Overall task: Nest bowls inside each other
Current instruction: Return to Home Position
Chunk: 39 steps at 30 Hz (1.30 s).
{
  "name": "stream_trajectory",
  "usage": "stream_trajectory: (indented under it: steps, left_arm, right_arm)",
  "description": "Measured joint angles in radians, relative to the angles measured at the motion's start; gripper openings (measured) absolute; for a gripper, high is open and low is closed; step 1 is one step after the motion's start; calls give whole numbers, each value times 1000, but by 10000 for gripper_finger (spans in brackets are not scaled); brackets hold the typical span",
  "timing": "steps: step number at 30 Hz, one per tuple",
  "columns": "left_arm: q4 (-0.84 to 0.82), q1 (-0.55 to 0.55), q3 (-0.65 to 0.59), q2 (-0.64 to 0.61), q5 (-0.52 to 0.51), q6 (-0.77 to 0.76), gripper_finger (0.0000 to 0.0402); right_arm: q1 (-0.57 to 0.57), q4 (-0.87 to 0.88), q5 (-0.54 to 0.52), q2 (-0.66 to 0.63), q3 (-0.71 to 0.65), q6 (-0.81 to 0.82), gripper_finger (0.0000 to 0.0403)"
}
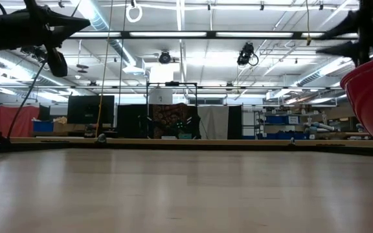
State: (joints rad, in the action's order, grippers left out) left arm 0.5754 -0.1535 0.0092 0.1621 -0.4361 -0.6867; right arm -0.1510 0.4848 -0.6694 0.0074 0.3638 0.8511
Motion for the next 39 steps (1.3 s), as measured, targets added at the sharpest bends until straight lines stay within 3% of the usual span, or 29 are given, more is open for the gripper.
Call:
stream_trajectory:
  steps: [7,19,27,32,39]
  left_arm:
    - [5,0,0,1,-53,-46,4]
    - [5,-3,0,1,39,-62,4]
    - [-13,-3,0,1,66,-53,4]
    - [-36,-3,0,1,67,-53,4]
    - [-104,-3,0,1,67,0,4]
  right_arm:
    - [52,-414,66,15,-65,-233,121]
    - [76,-699,87,58,-291,-129,105]
    - [76,-688,86,58,-358,-1,105]
    - [77,-687,77,58,-358,9,105]
    - [77,-669,145,58,-358,-37,105]
